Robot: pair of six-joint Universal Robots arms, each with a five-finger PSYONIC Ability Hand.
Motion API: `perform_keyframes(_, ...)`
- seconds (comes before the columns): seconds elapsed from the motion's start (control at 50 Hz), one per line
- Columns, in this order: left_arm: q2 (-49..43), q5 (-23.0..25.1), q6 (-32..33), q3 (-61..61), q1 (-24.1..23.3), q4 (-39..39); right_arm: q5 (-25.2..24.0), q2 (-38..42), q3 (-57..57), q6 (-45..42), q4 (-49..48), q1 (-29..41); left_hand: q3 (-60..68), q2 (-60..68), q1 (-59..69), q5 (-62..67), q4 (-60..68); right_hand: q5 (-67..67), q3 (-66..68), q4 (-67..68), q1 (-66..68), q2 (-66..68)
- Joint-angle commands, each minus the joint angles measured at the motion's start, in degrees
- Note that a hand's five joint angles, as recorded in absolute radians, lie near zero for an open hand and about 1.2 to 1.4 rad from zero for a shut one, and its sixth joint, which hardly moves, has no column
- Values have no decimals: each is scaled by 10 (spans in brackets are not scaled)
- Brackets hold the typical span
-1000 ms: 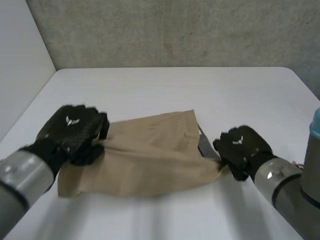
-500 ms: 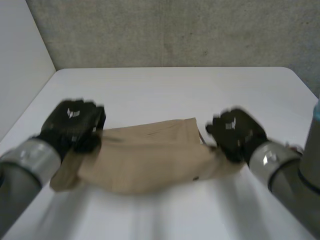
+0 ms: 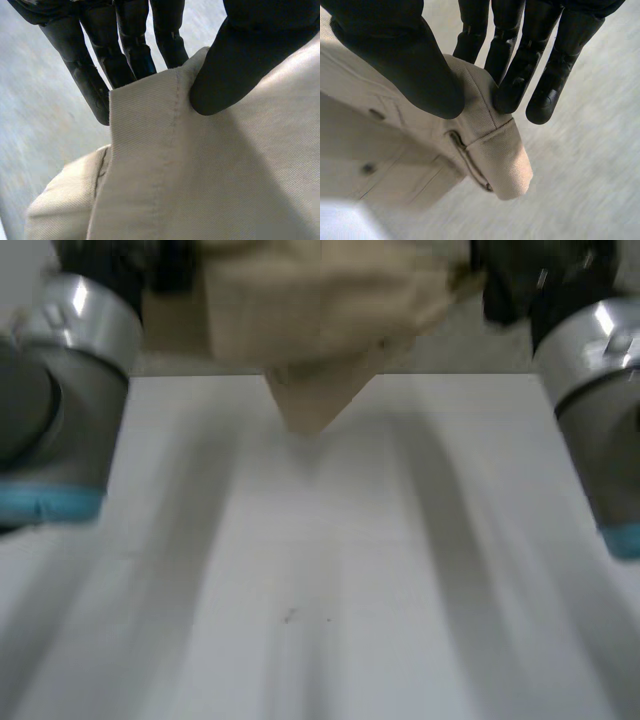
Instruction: Fold the shorts.
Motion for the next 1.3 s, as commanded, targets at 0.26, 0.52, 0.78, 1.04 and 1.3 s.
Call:
perform_keyframes(0.26, -100, 9, -20, -321, -30, 66, -78, 128, 242, -10, 36, -1, 115, 113, 152, 147, 115, 141, 115, 117, 244, 121)
perform_keyframes(0.52, -4, 10, -27, -324, -24, 25, -87, 35, 280, 113, 45, -92, 115, 113, 152, 147, 115, -307, -334, -332, -205, -327)
perform_keyframes(0.78, -16, 10, -27, -309, -10, 25, -135, 34, 316, 117, 123, -136, 115, 113, 152, 147, 115, -417, -443, -441, -314, -437)
perform_keyframes(1.04, -40, 10, -28, -294, -1, 25, -131, 81, 309, 123, 68, -128, 115, 113, 152, 147, 115, -353, -380, -377, -250, -373)
perform_keyframes(1.3, -6, 14, -29, -308, -7, -83, -130, 116, 296, 117, 42, -124, -94, -96, -57, -62, -94, 141, 115, 117, 244, 121)
